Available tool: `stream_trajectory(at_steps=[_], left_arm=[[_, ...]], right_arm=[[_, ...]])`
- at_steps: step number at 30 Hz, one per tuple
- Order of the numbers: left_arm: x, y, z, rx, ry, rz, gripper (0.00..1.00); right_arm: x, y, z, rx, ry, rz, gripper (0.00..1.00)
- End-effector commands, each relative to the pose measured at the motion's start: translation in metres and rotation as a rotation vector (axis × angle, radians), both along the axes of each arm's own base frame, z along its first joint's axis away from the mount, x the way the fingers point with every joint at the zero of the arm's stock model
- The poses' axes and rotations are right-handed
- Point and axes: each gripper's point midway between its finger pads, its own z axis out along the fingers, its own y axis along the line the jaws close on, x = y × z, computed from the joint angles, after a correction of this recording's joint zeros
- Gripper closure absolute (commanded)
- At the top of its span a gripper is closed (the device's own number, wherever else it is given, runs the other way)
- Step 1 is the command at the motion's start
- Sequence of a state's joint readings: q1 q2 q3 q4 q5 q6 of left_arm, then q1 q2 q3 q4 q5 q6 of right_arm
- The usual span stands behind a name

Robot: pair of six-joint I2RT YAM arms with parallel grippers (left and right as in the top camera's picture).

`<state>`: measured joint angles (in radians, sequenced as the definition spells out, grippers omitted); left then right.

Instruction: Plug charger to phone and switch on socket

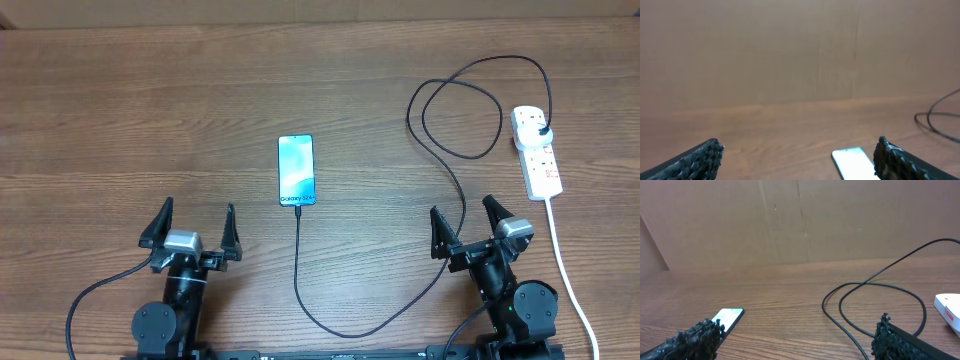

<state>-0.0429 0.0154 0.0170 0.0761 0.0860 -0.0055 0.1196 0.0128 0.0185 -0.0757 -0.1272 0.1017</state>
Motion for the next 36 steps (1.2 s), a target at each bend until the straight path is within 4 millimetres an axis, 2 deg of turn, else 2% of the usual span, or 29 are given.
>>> stream_trajectory(at_steps=[1, 5, 36], left_arm=[[0.001, 0.006, -0.014, 0.044, 0.039, 0.032, 0.0], [0.001, 0.005, -0.04, 0.048, 0.146, 0.028, 0.01], [0.001, 0.005, -0.04, 0.049, 0.145, 0.026, 0.0]], right_arm=[[-0.001, 0.002, -0.002, 0.002, -0.003, 0.011, 0.0], [-0.001, 0.002, -0.002, 0.002, -0.003, 0.011, 0.0], [-0.001, 0.002, -0.002, 0.002, -0.002, 0.011, 0.0]])
